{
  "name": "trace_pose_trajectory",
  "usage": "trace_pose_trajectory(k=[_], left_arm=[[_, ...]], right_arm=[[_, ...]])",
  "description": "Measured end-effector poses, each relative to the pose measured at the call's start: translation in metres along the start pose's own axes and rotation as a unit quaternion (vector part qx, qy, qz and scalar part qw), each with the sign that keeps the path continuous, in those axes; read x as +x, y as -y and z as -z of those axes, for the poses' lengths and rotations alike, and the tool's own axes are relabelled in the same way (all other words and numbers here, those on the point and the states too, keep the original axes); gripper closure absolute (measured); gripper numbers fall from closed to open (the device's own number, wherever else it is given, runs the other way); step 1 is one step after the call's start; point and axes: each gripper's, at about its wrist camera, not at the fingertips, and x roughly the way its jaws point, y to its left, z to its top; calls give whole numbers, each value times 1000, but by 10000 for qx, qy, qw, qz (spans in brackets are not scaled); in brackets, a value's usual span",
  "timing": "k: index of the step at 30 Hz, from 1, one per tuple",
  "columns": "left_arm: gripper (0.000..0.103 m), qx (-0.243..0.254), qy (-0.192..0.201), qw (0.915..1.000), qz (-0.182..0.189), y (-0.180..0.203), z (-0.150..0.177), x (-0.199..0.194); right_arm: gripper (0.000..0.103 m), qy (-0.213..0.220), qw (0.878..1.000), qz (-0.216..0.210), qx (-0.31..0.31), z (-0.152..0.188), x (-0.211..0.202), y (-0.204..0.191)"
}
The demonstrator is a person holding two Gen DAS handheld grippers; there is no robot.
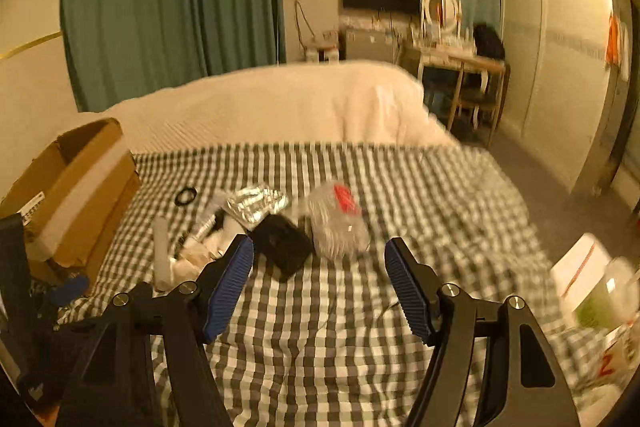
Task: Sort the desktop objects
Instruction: 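Grasp the crumpled white tissue with the left tool while the right tool grasps the black plastic piece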
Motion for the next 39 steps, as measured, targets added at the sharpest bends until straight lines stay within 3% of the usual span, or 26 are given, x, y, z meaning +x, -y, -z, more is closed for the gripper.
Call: trace_pose_trajectory(k=[4,10,14,16,18,20,25,27,29,36,37,39], left_arm=[[0,345,19,9990,-287,8,-5,23],[2,416,-62,9991,-72,12,-4,50],[19,516,-212,9984,108,15,-3,58],[23,477,-188,9986,103,14,-3,60],[39,493,-149,9986,157,14,-4,60],[69,604,-54,9980,158,16,-6,58],[87,399,-47,9987,322,9,-9,55],[87,317,-40,9990,311,5,-9,52],[88,154,-6,9993,336,1,-11,48],[89,-196,5,9991,382,-12,-14,27],[89,-216,-6,9990,394,-14,-14,23],[89,-260,12,9988,415,-16,-14,15]], right_arm=[[35,-231,9996,-131,-4,10,37,0],[35,-336,9982,-415,-279,16,85,-10],[35,-334,9959,-584,-611,14,111,-18],[35,-333,9944,-713,-710,16,118,-20],[35,-347,9933,-769,-792,21,126,-22],[35,-277,9921,-743,-977,23,130,-25],[35,-304,9879,-783,-1301,27,148,-38],[35,-402,9864,-660,-1449,30,158,-45],[55,-429,9870,-646,-1405,29,161,-45],[56,-445,9919,-861,-817,23,151,-29],[64,-415,9923,-880,-769,22,147,-29],[67,-357,9930,-866,-721,21,135,-28]])
